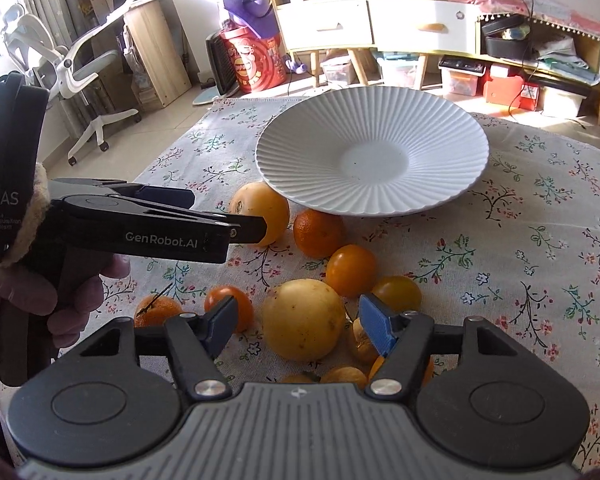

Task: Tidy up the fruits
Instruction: 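Grasp the large pale-orange citrus with left tool while right tool grasps pale-yellow citrus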

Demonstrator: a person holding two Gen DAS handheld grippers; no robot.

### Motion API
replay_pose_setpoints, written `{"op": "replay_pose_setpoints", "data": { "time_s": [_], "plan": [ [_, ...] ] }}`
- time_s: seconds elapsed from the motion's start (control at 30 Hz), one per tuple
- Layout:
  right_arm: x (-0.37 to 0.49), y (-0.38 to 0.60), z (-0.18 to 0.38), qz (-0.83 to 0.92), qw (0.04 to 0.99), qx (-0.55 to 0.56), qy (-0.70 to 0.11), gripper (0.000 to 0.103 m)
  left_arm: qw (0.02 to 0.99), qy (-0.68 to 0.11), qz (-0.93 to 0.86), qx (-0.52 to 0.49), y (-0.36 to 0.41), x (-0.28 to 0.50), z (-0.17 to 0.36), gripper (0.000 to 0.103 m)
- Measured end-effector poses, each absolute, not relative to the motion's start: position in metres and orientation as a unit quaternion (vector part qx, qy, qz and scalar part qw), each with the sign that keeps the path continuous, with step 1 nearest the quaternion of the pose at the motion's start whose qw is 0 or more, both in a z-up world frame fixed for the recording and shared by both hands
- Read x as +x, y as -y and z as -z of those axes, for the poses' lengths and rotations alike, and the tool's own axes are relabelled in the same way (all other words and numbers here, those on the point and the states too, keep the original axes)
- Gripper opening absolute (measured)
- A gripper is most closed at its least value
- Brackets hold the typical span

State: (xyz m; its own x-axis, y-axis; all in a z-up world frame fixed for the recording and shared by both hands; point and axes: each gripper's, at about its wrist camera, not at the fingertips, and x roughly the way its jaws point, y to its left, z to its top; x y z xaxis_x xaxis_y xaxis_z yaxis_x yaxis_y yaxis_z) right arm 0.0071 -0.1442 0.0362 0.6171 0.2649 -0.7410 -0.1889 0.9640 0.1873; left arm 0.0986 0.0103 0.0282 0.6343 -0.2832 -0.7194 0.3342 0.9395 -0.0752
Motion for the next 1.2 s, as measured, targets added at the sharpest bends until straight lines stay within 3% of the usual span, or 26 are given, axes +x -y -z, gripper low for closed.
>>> {"op": "replay_pose_setpoints", "data": {
  "time_s": [0.6,0.77,0.8,1.2],
  "plan": [
    [0.010,0.120,-0.025,-0.109,0.894,-0.067,-0.429,0.063,0.904,-0.379,0.191,0.051,0.003,0.104,-0.019,0.057],
    [0.009,0.118,-0.024,-0.115,0.893,-0.072,-0.429,0.052,0.903,-0.379,0.191,0.061,0.009,0.103,-0.018,0.046],
    [0.009,0.117,-0.024,-0.118,0.892,-0.071,-0.430,0.047,0.903,-0.380,0.190,0.062,0.010,0.103,-0.018,0.046],
    [0.008,0.123,-0.031,-0.107,0.893,-0.028,-0.435,0.046,0.893,-0.419,0.159,0.043,0.004,0.109,-0.025,0.045]
  ]
}}
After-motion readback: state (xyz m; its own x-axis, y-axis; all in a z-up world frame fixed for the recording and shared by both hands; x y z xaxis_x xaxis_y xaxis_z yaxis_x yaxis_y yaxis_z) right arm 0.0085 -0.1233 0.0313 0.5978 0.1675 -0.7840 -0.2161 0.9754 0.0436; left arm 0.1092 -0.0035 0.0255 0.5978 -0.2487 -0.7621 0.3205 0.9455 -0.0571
